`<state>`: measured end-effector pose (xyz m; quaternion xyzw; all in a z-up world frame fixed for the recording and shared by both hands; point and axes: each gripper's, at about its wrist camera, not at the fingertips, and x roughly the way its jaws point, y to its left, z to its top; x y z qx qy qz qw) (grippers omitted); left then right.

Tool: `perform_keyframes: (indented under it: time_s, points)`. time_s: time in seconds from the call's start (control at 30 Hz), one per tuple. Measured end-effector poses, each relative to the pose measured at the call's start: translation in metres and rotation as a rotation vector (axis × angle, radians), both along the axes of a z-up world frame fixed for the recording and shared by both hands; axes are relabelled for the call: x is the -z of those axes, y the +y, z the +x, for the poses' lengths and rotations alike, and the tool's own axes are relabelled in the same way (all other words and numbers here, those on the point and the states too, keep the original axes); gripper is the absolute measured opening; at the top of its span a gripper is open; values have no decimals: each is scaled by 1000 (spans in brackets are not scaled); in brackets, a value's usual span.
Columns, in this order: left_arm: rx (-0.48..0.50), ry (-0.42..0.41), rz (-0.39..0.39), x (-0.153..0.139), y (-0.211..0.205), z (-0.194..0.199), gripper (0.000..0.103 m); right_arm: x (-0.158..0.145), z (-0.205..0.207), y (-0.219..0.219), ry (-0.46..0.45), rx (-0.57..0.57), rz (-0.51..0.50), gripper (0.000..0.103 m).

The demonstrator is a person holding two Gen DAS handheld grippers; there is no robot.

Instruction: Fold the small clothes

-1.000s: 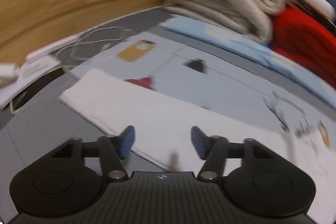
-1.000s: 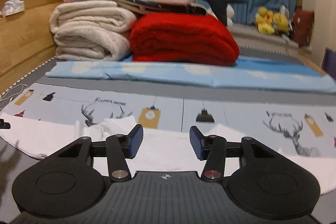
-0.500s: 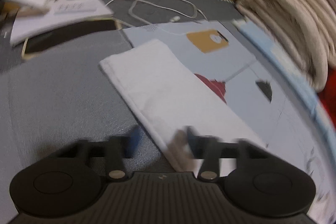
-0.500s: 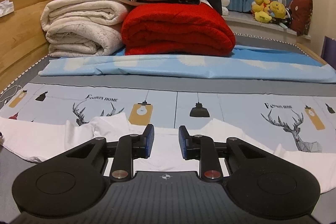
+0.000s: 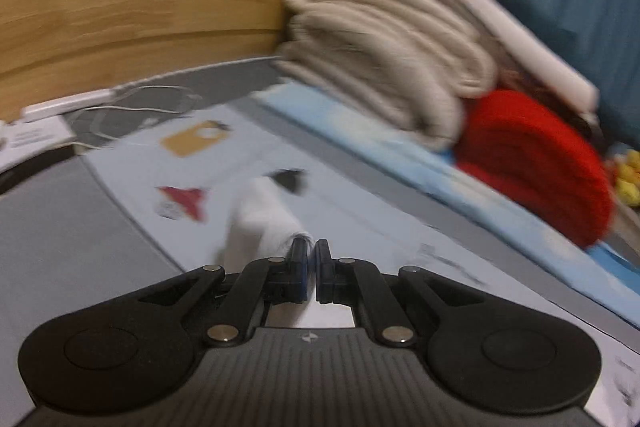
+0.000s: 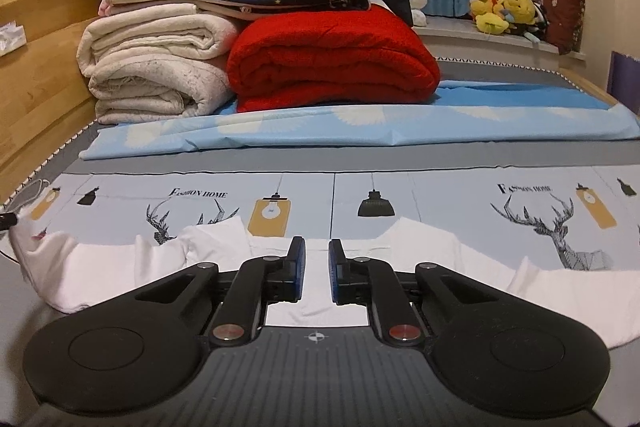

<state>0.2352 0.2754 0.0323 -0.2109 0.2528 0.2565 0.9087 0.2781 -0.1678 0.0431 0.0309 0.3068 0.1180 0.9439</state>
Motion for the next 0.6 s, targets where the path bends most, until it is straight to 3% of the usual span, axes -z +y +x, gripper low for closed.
perform_keyframes:
  time_s: [0.13, 0.3, 0.5, 0.6]
  points:
    - [83, -2, 0, -3, -45, -1, 3, -4, -7, -1, -10, 9, 35, 7]
    - [96, 5, -51, 0, -71, -6, 3, -2, -17, -1, -36, 14, 36, 6]
    - [143, -17, -59, -6, -101, 9, 3, 20, -18, -7, 12, 27, 3, 6]
    - [215, -13, -57, -2, -129, 23, 3, 29, -11, -10, 45, 40, -9, 7]
